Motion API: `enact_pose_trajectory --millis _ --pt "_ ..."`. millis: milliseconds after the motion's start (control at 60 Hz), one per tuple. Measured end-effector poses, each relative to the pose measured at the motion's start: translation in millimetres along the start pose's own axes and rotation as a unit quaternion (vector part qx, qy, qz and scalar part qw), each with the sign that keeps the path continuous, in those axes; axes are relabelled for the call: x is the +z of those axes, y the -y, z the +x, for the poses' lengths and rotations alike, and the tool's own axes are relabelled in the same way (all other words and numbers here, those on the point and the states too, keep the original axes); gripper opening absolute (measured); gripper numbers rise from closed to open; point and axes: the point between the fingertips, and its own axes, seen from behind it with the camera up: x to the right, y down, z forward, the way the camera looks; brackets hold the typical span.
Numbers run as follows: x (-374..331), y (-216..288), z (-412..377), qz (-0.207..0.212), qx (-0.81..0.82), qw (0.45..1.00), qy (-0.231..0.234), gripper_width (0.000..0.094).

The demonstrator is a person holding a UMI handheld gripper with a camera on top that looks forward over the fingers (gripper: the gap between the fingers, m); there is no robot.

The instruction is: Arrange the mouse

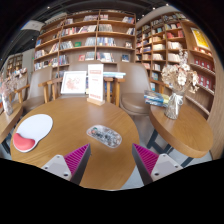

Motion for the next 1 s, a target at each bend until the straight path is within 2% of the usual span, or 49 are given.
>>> enact_pose_trajectory --millis 300,950,1000 --pt "54 -4 1 -0.039 -0.011 0.999 0.002 0.0854" --pt "107 23 -9 -0.071 0.017 0.997 0.018 0.0821" --pt "107 24 -10 -0.07 0.017 0.997 0.017 0.0787"
